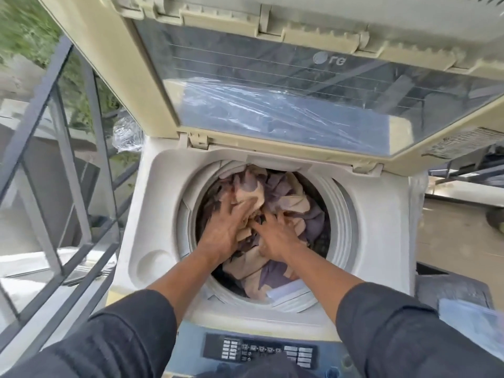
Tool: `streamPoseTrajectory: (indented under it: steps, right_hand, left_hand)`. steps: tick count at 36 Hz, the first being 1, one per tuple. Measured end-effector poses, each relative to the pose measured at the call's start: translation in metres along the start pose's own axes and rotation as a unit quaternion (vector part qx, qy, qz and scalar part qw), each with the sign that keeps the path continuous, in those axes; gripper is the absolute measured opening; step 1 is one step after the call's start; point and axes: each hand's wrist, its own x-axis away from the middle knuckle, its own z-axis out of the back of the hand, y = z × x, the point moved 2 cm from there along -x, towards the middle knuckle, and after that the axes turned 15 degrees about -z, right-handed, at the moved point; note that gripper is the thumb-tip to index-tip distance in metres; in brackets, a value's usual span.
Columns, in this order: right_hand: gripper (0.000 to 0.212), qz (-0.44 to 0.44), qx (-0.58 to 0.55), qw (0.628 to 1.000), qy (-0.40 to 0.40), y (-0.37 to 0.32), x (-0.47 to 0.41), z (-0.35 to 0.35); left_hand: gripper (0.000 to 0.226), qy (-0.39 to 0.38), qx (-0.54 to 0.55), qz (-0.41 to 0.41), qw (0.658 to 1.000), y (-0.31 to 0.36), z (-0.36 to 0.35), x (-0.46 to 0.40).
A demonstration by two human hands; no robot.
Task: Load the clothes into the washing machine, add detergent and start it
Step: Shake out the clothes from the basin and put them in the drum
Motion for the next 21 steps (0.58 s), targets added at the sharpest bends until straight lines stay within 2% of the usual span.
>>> streamPoseTrajectory:
  steps: [2, 3, 6, 8, 11, 14, 18, 20, 21]
  right_hand:
    - [0.082, 0.000, -0.004, 0.999, -0.044, 0.005, -0.008, -0.007]
    - [0.083, 0.005, -0.002, 0.998, -0.057, 0.006, -0.011, -0.012]
    - [0.087, 0.006, 0.020, 0.997, -0.077, 0.004, -0.016, -0.023]
    - [0.086, -0.005, 0.034, 0.995, -0.096, 0.000, -0.013, -0.025]
    - [0.090, -0.021, 0.071, 0.987, -0.144, -0.007, -0.002, -0.030]
    - [0.089, -0.043, 0.129, 0.968, -0.210, -0.015, 0.007, -0.036]
    - [0.074, -0.056, 0.155, 0.946, -0.279, -0.007, -0.005, -0.082]
    - [0.079, -0.042, 0.146, 0.943, -0.297, -0.001, -0.027, -0.115]
    - [0.080, -0.036, 0.131, 0.947, -0.292, 0.000, -0.022, -0.108]
  left_hand:
    - [0.065, -0.085, -0.022, 0.017, 0.996, -0.002, 0.000, 0.001]
    - [0.062, -0.123, -0.039, 0.020, 0.991, -0.001, 0.002, 0.002]
    - [0.069, -0.250, -0.103, 0.064, 0.961, 0.010, 0.004, -0.003]
    - [0.065, -0.327, -0.164, 0.083, 0.927, 0.020, 0.004, -0.008]
    - [0.061, -0.412, -0.180, 0.106, 0.887, 0.031, -0.002, -0.008]
    - [0.058, -0.454, -0.193, 0.109, 0.863, 0.035, -0.016, 0.004]
    - [0.076, -0.475, -0.140, 0.160, 0.854, 0.034, -0.032, 0.018]
    - [0.077, -0.443, -0.122, 0.171, 0.871, 0.033, -0.029, 0.017]
    - [0.071, -0.420, -0.125, 0.173, 0.882, 0.033, -0.025, 0.015]
